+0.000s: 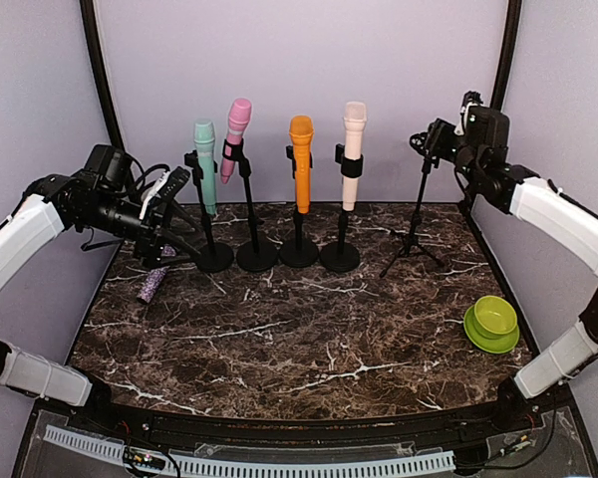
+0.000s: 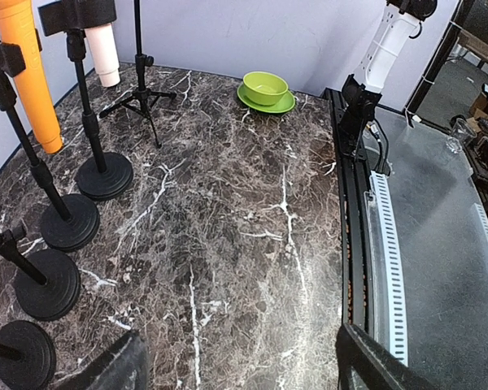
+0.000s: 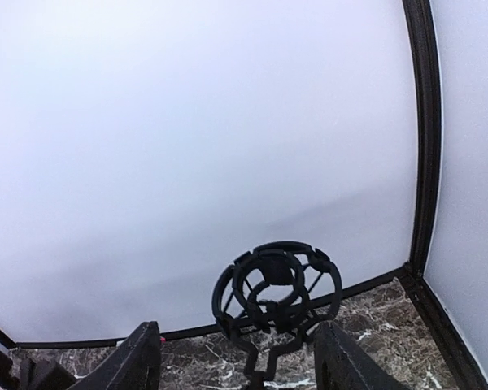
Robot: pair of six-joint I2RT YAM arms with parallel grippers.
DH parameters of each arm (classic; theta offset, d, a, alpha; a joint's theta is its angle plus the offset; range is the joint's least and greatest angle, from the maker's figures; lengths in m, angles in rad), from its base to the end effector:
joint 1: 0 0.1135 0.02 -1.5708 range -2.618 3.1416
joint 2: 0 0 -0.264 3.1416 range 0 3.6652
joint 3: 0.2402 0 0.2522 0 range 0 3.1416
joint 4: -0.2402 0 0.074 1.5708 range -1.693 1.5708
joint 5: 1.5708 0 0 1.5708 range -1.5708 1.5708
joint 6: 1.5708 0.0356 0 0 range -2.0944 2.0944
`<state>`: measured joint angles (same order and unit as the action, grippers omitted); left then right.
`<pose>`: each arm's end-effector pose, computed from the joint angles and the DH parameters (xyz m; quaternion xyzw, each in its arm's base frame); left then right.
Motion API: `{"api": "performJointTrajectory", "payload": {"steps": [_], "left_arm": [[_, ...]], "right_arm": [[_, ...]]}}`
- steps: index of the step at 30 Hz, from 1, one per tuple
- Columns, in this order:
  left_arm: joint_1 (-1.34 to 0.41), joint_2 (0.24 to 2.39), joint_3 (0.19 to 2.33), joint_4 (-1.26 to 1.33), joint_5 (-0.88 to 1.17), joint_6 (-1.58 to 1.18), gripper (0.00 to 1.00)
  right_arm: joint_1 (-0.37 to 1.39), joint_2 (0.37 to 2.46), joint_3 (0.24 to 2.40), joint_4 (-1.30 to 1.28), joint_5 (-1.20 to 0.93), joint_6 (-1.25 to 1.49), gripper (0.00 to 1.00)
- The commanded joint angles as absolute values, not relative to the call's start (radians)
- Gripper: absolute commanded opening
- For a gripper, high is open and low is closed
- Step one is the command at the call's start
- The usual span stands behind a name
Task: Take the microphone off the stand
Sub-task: Place the microphone stand at the corner of the board, then hold the microphone from the microphone stand.
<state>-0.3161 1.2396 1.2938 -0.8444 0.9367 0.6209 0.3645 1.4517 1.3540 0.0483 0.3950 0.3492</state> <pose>0.2215 -0.1026 0.3688 0.5259 0.6587 -0.3611 0.3989 0.3272 0.1102 0.4062 0.1298 0.7113 0.1030 0.6831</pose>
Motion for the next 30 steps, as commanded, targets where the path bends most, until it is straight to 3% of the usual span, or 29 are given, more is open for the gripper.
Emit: {"api": "performJointTrajectory", "payload": {"steps": [1, 8, 13, 17, 30], "left_arm": [[-0.308, 1.209, 1.318, -0.893, 0.960, 0.643, 0.81], [-0.308, 1.203, 1.305, -0.895, 0.967, 0.652, 0.79], [-0.309, 1.191, 1.286, -0.899, 0.960, 0.674, 0.79], [-0.309, 1.202, 1.290, -0.882, 0.971, 0.649, 0.79], [-0.309, 1.216, 1.304, -0.881, 0.980, 0.642, 0.78]], "right_arm": [[0.333, 1.547, 1.469, -0.081, 0.369, 0.394, 0.62], [0.269, 1.698, 1.593, -0.194, 0.319, 0.420, 0.34], [0.262, 1.666, 1.517, -0.151, 0.281, 0.404, 0.22], [0.262, 1.638, 1.465, -0.147, 0.256, 0.381, 0.03], [0.280, 1.609, 1.271, -0.151, 0.278, 0.298, 0.00]]}}
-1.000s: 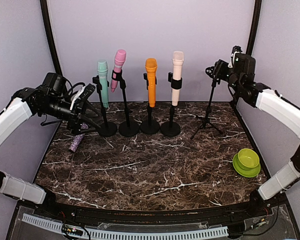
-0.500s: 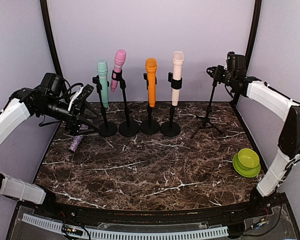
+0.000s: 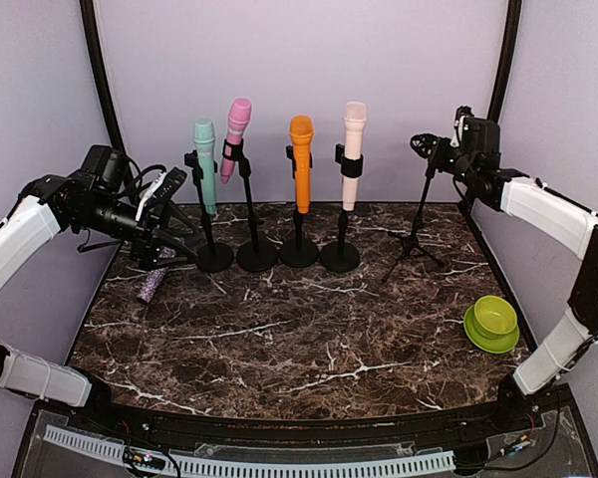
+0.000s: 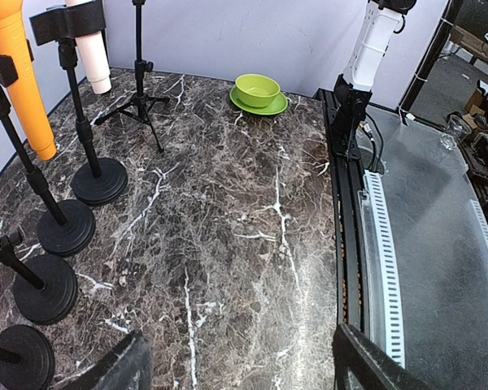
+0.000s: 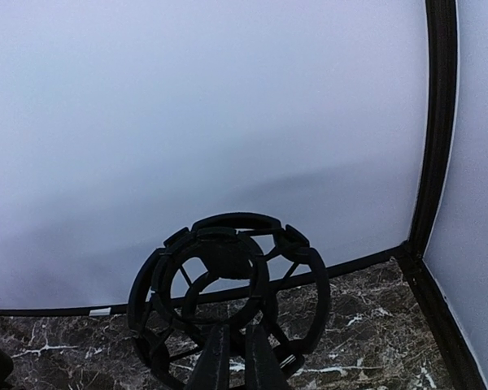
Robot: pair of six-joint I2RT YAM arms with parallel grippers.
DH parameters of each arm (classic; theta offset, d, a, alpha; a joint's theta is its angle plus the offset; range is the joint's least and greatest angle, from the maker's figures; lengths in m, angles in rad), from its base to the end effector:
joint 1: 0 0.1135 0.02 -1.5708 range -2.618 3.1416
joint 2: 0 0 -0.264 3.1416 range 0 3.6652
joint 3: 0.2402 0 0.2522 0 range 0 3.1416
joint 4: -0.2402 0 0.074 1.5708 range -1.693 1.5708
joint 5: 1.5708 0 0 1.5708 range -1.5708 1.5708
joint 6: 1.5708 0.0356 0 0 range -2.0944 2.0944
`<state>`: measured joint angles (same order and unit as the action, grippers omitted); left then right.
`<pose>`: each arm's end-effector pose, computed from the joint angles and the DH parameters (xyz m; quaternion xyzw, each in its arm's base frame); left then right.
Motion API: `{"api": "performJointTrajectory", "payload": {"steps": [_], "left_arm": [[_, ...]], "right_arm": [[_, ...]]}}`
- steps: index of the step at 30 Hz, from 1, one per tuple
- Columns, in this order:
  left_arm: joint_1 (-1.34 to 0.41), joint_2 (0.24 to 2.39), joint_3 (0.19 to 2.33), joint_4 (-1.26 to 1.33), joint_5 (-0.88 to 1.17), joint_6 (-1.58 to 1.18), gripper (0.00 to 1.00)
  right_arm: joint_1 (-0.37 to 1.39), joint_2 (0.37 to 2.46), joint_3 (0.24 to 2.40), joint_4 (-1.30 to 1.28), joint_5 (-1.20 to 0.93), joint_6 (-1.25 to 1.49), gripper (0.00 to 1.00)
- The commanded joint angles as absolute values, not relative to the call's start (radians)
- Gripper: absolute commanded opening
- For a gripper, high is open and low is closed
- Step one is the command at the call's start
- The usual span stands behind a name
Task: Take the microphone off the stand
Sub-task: Hold the microphone from the microphone stand.
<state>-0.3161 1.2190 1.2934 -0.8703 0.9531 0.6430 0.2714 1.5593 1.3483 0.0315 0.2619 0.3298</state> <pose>0.2144 -0.1007 0.3718 0.5334 0.6499 -0.3644 0.4004 0.3644 0.0918 0.3655 0.1059 0.7583 0.0924 0.6366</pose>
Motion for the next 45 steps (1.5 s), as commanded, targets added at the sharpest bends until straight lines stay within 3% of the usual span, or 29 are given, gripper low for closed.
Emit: {"api": "performJointTrajectory", "payload": {"steps": [1, 5, 12, 16, 19, 27, 34, 38, 45], "left_arm": [[-0.309, 1.216, 1.302, -0.881, 0.980, 0.643, 0.78], [-0.309, 1.212, 1.297, -0.880, 0.979, 0.644, 0.78], [-0.309, 1.217, 1.316, -0.873, 0.978, 0.620, 0.78], [-0.308, 1.215, 1.314, -0.879, 0.975, 0.620, 0.78], [-0.309, 1.218, 1.323, -0.890, 0.974, 0.623, 0.78], [-0.309, 1.234, 1.344, -0.894, 0.991, 0.598, 0.79], [-0.309, 1.247, 1.366, -0.889, 1.006, 0.568, 0.79], [-0.309, 1.246, 1.365, -0.896, 1.003, 0.575, 0.79], [-0.309, 1.246, 1.368, -0.884, 1.014, 0.565, 0.79]], "right_arm": [[0.281, 1.615, 1.270, -0.155, 0.276, 0.294, 0.00], [0.289, 1.626, 1.323, -0.170, 0.264, 0.282, 0.03], [0.303, 1.624, 1.590, -0.204, 0.165, 0.300, 0.53], [0.328, 1.602, 1.664, -0.183, 0.149, 0.291, 0.70], [0.350, 1.560, 1.672, -0.169, 0.165, 0.271, 0.77], [0.513, 1.410, 1.534, -0.057, 0.147, 0.141, 0.83], [0.645, 1.450, 1.468, -0.085, -0.006, 0.047, 0.88], [0.696, 1.480, 1.434, -0.072, 0.055, 0.000, 0.95], [0.709, 1.547, 1.405, 0.000, 0.177, 0.012, 0.92]]}}
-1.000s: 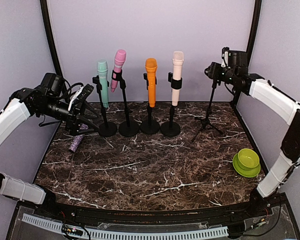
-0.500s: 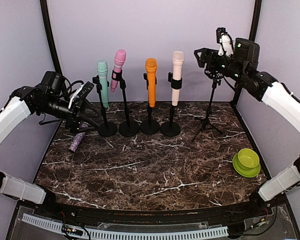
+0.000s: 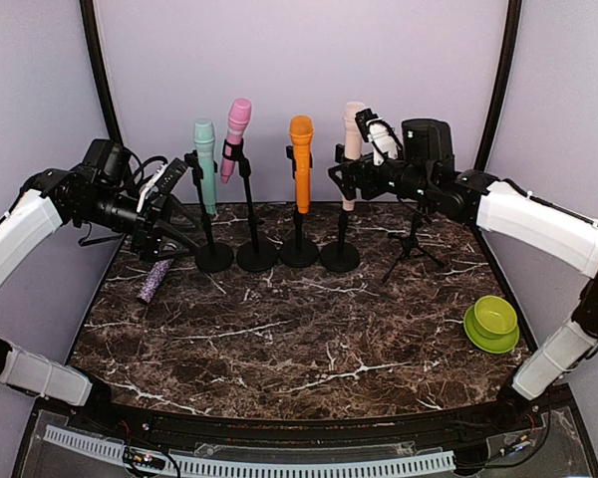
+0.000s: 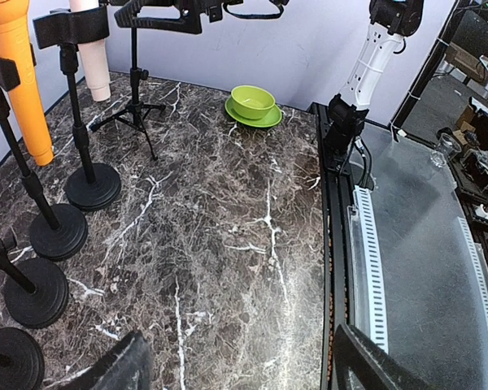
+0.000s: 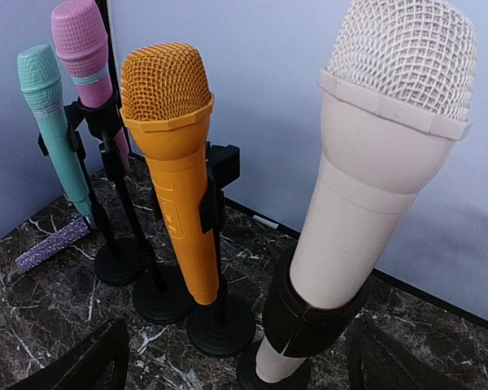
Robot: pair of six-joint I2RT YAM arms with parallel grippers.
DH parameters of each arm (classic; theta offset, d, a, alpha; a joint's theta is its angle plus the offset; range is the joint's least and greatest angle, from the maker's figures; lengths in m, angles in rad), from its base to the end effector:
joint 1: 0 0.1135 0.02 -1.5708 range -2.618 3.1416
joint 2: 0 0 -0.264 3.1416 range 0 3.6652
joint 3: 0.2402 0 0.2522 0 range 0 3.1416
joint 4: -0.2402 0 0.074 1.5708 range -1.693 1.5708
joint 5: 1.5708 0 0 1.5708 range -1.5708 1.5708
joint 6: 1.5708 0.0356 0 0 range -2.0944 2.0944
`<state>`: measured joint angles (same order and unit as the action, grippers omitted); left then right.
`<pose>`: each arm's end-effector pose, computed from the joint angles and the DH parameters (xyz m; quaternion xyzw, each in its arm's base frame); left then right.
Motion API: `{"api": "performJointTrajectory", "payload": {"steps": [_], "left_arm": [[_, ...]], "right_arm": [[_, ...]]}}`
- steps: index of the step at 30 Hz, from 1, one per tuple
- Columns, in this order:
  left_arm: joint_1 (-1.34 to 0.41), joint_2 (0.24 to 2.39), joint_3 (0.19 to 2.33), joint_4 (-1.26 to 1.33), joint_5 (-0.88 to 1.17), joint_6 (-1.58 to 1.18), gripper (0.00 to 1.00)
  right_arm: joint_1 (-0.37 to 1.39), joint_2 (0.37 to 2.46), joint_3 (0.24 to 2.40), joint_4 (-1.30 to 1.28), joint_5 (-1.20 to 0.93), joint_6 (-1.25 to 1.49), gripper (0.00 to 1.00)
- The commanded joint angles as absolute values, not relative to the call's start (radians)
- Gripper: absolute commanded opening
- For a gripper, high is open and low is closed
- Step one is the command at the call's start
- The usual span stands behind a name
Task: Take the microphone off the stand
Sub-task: Hold the microphone from the microphone stand.
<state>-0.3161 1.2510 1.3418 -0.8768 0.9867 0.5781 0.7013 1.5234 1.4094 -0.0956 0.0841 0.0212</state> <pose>0.2205 -0.1034 0.3798 0.5152 0.6555 -0.3898 0.3911 0.2806 0.2331 0.3862 -0.2340 0.7409 0.1916 0.5997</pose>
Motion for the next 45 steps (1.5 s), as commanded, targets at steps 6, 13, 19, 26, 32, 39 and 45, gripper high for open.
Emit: {"api": "performJointTrajectory", "payload": {"steps": [6, 13, 19, 26, 32, 39, 45], "left_arm": [[-0.310, 1.243, 1.368, -0.888, 1.011, 0.571, 0.79], [-0.309, 1.238, 1.371, -0.896, 1.003, 0.579, 0.78], [-0.308, 1.231, 1.368, -0.910, 0.998, 0.589, 0.78], [-0.309, 1.229, 1.361, -0.907, 1.016, 0.581, 0.78], [-0.309, 1.230, 1.357, -0.904, 1.047, 0.578, 0.80], [-0.310, 1.217, 1.327, -0.872, 1.086, 0.563, 0.84], [-0.309, 1.210, 1.301, -0.846, 1.120, 0.551, 0.87]], "right_arm": [[0.709, 1.608, 1.380, 0.133, 0.318, 0.046, 0.81], [0.723, 1.671, 1.374, 0.267, 0.397, 0.087, 0.55], [0.743, 1.676, 1.397, 0.263, 0.398, 0.076, 0.17], [0.748, 1.533, 1.332, 0.213, 0.303, 0.066, 0.00], [0.757, 1.406, 1.271, 0.139, 0.100, 0.137, 0.00], [0.824, 1.395, 1.273, 0.140, -0.147, 0.161, 0.00], [0.941, 1.447, 1.310, 0.217, -0.280, 0.161, 0.00]]}}
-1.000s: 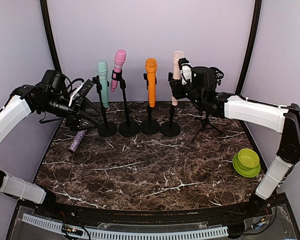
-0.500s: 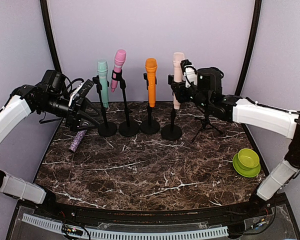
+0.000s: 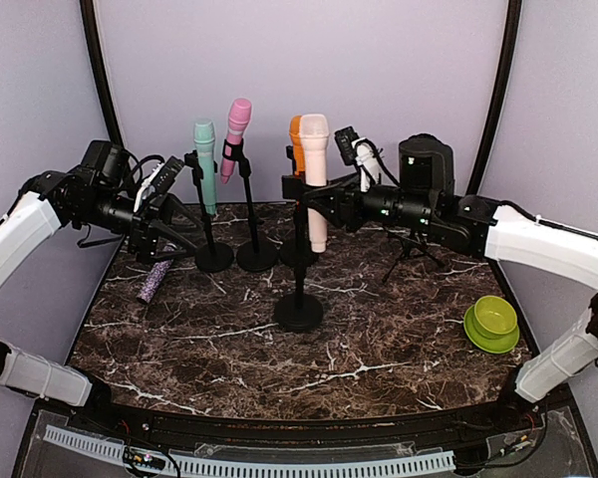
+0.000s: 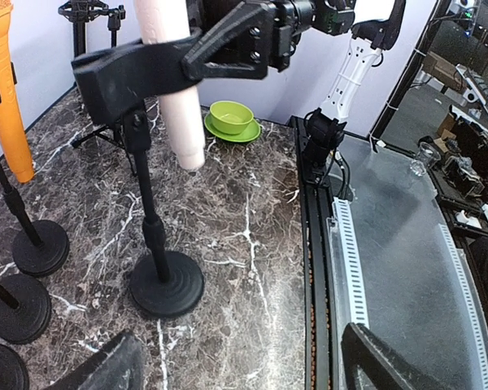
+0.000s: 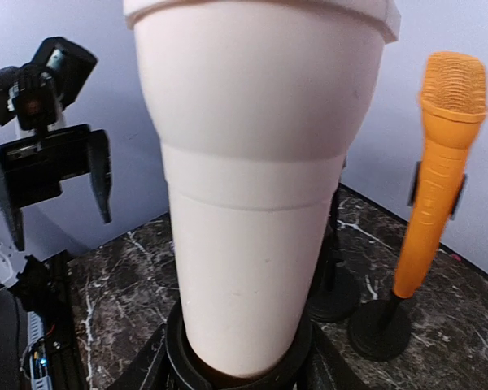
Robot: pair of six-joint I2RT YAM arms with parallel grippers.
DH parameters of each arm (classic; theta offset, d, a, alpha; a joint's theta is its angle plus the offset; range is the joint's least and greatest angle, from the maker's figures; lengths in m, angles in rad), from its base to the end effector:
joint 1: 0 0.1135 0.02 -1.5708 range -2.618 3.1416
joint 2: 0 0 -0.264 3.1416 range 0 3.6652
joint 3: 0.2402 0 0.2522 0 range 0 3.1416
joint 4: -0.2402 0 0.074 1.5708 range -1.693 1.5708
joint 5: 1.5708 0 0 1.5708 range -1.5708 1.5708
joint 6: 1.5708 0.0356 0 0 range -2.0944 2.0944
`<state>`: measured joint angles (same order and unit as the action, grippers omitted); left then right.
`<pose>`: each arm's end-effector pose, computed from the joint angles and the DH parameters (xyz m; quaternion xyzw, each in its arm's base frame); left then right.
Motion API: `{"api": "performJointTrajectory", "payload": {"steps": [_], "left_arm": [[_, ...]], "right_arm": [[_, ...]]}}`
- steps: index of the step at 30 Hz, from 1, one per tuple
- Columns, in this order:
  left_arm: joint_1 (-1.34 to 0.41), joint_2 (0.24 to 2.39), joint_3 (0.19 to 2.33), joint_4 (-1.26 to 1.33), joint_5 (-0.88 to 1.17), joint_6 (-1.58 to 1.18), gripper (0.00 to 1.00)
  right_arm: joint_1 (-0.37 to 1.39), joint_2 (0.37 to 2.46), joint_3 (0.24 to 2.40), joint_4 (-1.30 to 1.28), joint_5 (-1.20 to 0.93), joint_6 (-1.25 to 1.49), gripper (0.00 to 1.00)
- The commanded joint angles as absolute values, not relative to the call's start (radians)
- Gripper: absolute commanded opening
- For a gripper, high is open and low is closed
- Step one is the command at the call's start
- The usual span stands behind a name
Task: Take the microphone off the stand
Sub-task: Hold the microphone from the microphone stand.
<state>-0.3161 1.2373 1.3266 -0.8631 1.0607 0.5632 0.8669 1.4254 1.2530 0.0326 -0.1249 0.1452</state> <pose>0.2161 -0.1034 0.3807 0.5160 0.6359 -0.4214 0.3896 0.2177 0.2633 0.3766 -0.3043 0.6903 0.3586 0.5498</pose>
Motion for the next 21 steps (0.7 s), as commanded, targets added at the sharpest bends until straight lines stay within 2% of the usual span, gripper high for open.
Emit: {"api": "performJointTrajectory", "payload": {"steps": [1, 5, 11, 21], "left_arm": [[-0.309, 1.210, 1.295, -0.837, 1.133, 0.551, 0.89], [-0.309, 1.211, 1.277, -0.800, 1.196, 0.550, 0.99], [-0.308, 1.236, 1.283, -0.786, 1.209, 0.613, 0.99], [-0.311, 1.290, 1.335, -0.873, 1.238, 0.852, 0.98]], "right_arm": [[0.961, 1.466, 1.322, 0.228, -0.295, 0.151, 0.00], [1.032, 1.578, 1.442, 0.199, -0.370, 0.110, 0.00], [1.096, 1.687, 1.524, 0.161, -0.409, 0.038, 0.00], [1.112, 1.690, 1.507, 0.128, -0.447, -0.017, 0.00]]}}
